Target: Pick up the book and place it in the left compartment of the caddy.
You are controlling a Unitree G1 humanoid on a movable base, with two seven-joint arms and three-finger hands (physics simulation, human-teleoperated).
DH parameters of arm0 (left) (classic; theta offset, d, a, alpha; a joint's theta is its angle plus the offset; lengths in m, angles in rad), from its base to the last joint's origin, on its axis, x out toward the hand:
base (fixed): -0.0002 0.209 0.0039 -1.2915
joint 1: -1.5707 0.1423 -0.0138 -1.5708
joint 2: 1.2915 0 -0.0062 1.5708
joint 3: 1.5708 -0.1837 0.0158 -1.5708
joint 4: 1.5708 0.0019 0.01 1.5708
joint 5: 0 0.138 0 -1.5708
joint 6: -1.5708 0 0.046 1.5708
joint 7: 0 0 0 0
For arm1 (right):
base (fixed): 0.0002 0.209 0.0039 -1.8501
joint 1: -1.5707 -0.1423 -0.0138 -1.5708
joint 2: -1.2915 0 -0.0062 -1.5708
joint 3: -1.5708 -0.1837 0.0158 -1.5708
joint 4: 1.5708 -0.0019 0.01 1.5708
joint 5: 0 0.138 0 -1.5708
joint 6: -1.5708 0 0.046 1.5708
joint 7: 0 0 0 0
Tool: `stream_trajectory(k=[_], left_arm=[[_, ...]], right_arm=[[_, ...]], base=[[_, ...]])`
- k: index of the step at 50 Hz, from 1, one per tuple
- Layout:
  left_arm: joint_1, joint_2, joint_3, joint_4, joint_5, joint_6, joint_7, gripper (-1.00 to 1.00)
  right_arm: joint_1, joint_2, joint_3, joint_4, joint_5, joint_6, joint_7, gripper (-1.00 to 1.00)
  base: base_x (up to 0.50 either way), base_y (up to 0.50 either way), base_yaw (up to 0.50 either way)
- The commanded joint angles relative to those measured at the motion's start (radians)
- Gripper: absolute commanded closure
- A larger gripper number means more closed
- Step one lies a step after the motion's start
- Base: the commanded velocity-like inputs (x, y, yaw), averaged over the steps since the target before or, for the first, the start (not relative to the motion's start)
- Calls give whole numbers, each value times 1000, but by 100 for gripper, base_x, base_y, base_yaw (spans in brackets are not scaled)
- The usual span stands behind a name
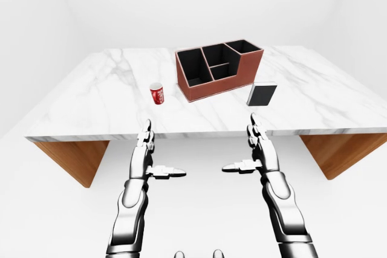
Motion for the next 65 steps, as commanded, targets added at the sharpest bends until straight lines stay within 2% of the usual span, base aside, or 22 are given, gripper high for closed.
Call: stream_trajectory(k=[1, 5, 8, 10, 12, 15, 26, 32, 47, 65], left_arm=[[0, -3, 2, -7, 0, 3, -9, -100], [2, -3, 2, -11, 0, 4, -11, -100], [1, -1, 3, -30, -4, 20, -14, -100], [1, 0, 5, -49, -8, 35, -19, -100], [3, 7, 10, -103, -23, 73, -38, -100], [4, 14, 9, -155, -40, 73, -83, -100], [-44, 35, 21, -331, -83, 73, -193, -100], [-73, 47, 43, -426, -96, 73, -215, -100], [-168, 78, 103, -598, -159, 73, -186, -100], [-219, 101, 135, -686, -220, 73, -142, -100]], right_arm=[[8, -7, -6, -40, -18, 14, 11, -100], [8, -7, -4, -49, -28, 21, 11, -100], [11, -9, -1, -60, -39, 27, 14, -100], [12, -11, -1, -54, -54, 18, 12, -100], [19, -12, -2, -84, -56, 38, 22, -100], [21, -13, -3, -124, -63, 61, 32, -100], [-47, -49, -73, -360, -43, 61, 98, -100], [-85, -76, -119, -460, -27, 61, 138, -100], [-168, -146, -219, -608, 36, 61, 159, -100], [-164, -159, -247, -631, 61, 61, 166, -100]], base=[[0, 0, 0], [0, 0, 0], [0, 0, 0], [0, 0, 0], [0, 0, 0], [0, 0, 0], [0, 0, 0], [0, 0, 0], [0, 0, 0], [8, 0, 0]])
